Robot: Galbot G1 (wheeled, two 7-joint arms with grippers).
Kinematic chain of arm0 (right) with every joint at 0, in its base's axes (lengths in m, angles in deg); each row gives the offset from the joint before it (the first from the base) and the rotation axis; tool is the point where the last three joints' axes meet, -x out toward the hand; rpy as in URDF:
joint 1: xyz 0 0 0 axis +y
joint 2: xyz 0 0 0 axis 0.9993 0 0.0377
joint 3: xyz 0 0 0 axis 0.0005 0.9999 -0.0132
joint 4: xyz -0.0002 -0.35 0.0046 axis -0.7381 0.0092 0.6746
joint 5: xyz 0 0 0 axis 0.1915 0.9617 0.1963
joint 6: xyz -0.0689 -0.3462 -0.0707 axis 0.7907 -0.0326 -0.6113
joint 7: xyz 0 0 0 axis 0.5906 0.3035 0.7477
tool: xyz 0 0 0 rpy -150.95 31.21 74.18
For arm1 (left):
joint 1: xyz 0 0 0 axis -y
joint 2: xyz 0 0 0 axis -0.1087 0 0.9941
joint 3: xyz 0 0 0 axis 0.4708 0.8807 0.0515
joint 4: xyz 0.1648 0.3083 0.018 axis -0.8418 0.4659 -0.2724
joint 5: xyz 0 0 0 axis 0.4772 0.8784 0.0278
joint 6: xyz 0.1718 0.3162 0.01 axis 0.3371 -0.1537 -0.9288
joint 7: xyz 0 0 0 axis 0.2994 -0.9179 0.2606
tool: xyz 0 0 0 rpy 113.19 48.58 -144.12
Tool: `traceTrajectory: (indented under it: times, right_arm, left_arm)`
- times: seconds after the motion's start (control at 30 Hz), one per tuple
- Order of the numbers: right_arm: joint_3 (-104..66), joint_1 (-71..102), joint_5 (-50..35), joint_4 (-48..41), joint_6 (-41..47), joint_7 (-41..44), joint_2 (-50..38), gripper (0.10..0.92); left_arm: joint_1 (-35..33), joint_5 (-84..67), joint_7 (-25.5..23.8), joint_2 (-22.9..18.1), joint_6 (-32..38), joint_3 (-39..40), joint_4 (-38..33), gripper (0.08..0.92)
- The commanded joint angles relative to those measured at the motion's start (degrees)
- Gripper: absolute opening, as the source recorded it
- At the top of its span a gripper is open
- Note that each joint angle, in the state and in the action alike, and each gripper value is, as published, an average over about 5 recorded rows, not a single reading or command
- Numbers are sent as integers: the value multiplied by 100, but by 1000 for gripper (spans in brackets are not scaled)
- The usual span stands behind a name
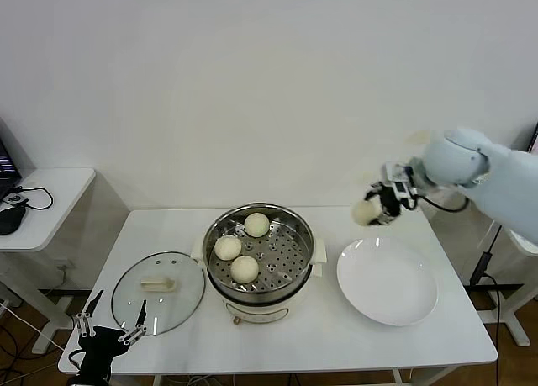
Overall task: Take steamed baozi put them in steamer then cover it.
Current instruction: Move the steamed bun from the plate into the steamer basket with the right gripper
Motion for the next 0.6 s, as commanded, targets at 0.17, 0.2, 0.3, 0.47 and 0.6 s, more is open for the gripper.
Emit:
traceTrajectory:
  times: [0.17,0.2,0.3,0.47,0.6]
  right_arm:
    - [711,-382,-1697,233,1147,-1108,1588,602]
    - [722,-250,-1683,180,1186,-1170,1670,602]
    - [723,117,-1605,1,1256,-1278,1884,602]
    - [735,555,-1408,-319,1258,-1292,2187,602]
    - [689,761,-1346,-623,1250,-1314,2408,602]
  left_arm:
    - [4,7,3,-41,3,-7,-10,823]
    - [8,7,3,-51,1,-6,-17,823]
    - [20,5,1,-72,-4,-10,-29,823]
    - [-3,-10,0,-71,-5,-66,-37,823]
    - [-11,-38,0,-56,-5,-136,-25,823]
